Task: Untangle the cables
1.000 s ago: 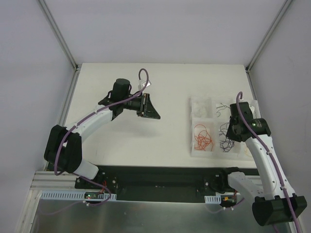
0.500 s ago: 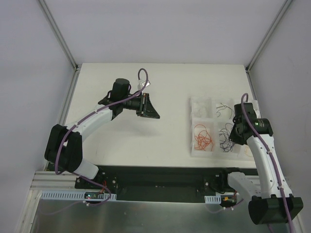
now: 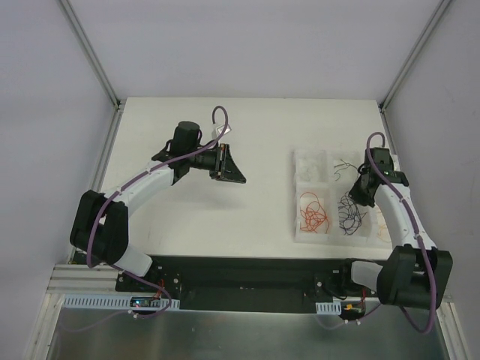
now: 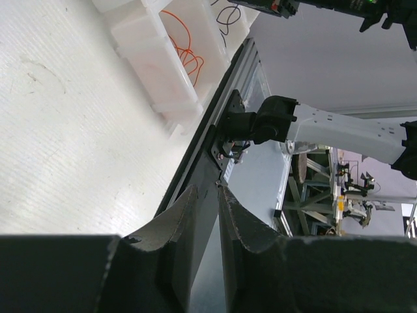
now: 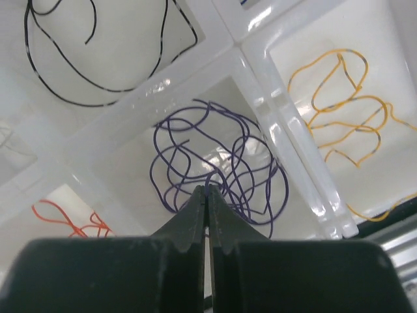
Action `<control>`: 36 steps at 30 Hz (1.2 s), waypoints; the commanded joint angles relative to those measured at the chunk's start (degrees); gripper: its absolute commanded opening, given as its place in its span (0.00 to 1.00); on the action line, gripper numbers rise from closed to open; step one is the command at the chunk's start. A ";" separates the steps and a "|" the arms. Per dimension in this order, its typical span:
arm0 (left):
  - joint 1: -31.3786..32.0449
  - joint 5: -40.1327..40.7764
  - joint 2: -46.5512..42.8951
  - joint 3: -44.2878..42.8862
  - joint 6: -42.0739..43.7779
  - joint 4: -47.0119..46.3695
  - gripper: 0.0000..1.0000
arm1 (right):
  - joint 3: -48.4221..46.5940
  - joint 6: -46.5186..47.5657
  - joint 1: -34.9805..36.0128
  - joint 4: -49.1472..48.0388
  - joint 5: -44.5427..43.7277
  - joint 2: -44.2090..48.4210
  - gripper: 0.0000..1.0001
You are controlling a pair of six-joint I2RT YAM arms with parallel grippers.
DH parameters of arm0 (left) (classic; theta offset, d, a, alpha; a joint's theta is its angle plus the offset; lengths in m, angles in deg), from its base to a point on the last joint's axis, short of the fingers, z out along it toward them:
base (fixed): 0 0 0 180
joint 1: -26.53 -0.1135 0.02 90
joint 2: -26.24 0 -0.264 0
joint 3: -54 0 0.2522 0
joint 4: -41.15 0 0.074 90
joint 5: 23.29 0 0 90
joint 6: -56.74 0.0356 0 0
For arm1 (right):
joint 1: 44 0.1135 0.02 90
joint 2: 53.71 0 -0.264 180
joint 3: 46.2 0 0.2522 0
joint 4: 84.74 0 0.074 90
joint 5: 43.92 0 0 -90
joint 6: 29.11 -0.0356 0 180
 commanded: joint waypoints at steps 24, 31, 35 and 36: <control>-1.29 9.39 -7.10 2.75 9.03 -0.23 0.61 | -3.80 10.71 -1.97 2.29 8.25 16.98 0.87; 0.99 23.19 -20.19 5.66 15.37 -0.23 0.74 | -3.97 13.62 0.32 -1.93 23.30 27.34 0.99; 1.17 28.03 -28.71 6.71 16.34 -0.23 0.81 | -5.20 13.53 0.41 -5.01 27.34 34.55 0.96; 1.17 29.26 -31.34 6.97 16.69 -0.23 0.82 | -5.29 13.44 0.41 -5.97 29.61 35.96 0.96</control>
